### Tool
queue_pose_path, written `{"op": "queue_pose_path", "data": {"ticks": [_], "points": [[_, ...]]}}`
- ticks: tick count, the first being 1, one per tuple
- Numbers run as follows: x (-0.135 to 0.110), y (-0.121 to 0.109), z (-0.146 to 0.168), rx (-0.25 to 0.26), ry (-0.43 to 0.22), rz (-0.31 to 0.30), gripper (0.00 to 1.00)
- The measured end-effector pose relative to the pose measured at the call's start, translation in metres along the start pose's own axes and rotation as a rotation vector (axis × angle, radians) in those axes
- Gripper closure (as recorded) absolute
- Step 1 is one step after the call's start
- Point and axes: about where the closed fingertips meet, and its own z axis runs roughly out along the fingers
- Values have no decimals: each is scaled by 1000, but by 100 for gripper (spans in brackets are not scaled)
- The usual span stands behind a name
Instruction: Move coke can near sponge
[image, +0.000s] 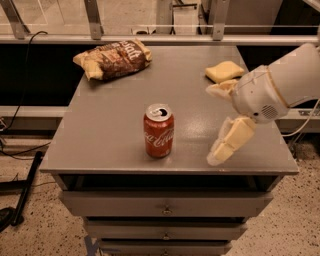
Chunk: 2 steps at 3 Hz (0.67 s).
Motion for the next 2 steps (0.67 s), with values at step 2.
{"op": "queue_pose_path", "data": {"ticks": [2], "points": [[-32,5,47,-81,-249,3,0]]}}
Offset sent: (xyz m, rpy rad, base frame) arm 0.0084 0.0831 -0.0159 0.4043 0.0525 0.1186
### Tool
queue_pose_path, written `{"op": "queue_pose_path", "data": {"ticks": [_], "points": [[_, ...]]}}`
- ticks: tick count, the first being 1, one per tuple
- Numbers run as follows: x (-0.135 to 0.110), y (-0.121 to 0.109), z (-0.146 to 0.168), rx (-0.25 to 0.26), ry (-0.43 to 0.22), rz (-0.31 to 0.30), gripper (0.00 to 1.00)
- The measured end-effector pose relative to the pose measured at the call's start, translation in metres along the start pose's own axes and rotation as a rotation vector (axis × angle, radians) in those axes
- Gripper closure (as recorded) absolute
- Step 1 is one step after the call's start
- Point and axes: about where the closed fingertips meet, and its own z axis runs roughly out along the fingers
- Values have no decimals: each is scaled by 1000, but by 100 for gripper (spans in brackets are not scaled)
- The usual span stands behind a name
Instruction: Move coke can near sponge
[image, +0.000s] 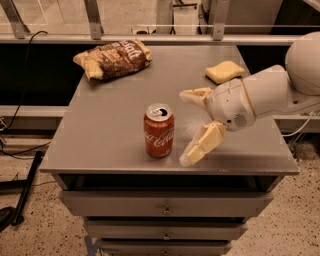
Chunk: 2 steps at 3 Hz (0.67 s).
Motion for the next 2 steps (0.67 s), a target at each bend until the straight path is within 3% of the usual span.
{"op": "queue_pose_path", "data": {"ticks": [1,2], "points": [[-12,2,20,-28,-101,20,0],[-20,4,34,-45,-158,44,18]]}}
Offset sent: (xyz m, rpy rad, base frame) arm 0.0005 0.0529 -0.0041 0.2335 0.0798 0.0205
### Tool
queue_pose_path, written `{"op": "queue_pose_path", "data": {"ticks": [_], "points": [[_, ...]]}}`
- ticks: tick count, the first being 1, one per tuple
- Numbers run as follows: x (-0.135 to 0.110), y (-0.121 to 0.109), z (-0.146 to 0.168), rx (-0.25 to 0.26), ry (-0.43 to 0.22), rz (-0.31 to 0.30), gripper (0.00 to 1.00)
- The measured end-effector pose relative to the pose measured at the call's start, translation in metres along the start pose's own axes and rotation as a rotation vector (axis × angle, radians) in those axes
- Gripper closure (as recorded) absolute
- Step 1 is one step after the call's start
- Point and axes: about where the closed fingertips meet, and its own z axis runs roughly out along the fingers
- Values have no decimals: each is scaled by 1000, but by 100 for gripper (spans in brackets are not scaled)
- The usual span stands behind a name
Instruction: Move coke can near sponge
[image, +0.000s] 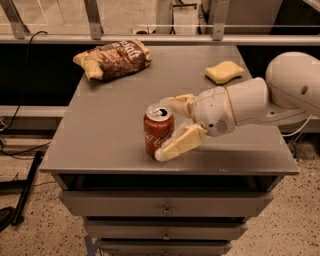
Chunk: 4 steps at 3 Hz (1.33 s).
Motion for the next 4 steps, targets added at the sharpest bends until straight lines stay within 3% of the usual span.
{"op": "queue_pose_path", "data": {"ticks": [1,2,3,4], "points": [[-3,2,9,-11,-28,25,41],[-13,-4,-4,19,-57,38,65],[-31,-16,-45,108,-83,14,88],[-33,-16,-44,106,-83,9,100]]}}
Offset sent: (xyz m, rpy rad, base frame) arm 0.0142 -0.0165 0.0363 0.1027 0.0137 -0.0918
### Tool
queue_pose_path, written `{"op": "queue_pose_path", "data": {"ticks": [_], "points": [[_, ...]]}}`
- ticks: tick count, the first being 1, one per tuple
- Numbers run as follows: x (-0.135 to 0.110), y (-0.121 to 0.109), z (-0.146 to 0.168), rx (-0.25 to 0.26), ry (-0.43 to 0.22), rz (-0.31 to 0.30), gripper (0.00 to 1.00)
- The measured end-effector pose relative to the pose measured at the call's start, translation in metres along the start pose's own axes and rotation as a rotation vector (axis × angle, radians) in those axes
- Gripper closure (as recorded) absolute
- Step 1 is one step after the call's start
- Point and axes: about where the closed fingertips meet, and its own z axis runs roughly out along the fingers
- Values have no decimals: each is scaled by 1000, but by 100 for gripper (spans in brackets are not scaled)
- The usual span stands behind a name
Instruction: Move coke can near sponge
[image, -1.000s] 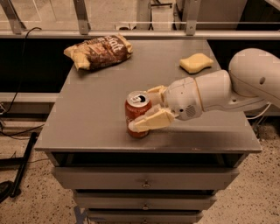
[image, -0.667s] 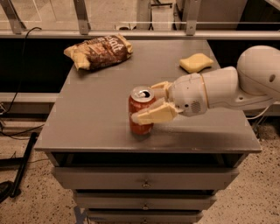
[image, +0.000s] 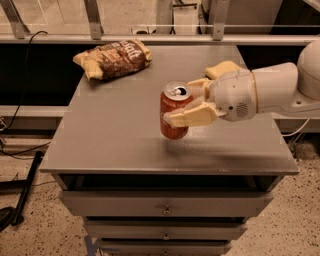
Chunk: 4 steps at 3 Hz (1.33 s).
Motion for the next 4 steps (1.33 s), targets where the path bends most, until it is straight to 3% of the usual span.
{"op": "queue_pose_path", "data": {"ticks": [1,2,4], "points": [[0,0,0,0,0,0,100],[0,-3,-6,56,10,0,100],[31,-72,-78,312,-26,-19,100]]}}
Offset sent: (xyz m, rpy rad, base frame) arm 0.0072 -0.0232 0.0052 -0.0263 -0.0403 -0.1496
